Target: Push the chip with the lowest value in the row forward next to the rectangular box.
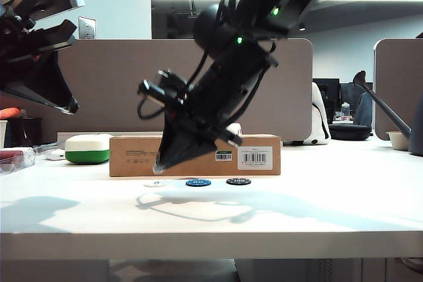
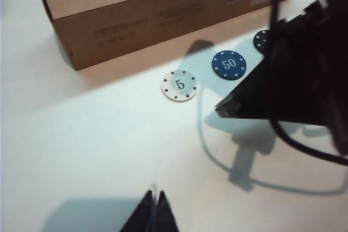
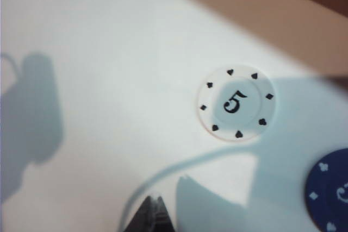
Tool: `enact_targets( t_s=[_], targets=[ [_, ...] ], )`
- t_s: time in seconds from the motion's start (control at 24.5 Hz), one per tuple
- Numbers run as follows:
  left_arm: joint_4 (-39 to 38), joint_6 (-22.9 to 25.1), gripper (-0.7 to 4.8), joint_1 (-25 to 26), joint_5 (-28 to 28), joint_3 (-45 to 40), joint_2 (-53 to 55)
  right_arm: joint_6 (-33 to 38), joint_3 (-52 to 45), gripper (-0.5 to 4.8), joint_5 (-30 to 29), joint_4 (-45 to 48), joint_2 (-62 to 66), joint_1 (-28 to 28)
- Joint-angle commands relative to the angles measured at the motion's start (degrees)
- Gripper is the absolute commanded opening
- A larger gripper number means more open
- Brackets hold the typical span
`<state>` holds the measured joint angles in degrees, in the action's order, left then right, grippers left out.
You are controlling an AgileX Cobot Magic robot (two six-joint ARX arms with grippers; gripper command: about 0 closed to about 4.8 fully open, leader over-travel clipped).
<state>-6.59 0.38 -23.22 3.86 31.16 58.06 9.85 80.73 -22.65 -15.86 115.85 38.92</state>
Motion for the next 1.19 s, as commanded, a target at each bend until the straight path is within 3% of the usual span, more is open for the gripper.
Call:
enact_targets(
  t_s=[0.04,1.19],
  targets=[
    [0.68,0.04,-0.05,0.00,0.02,0.17,-0.15,-0.61,1.11,-0.09,-0.42,0.55,1.70,0.04],
    [0.70,0.04,-0.05,-0.04,0.00,0.17,-0.20,-0.52,1.36,-0.09,3.61,5.16,7.13,0.22]
  ],
)
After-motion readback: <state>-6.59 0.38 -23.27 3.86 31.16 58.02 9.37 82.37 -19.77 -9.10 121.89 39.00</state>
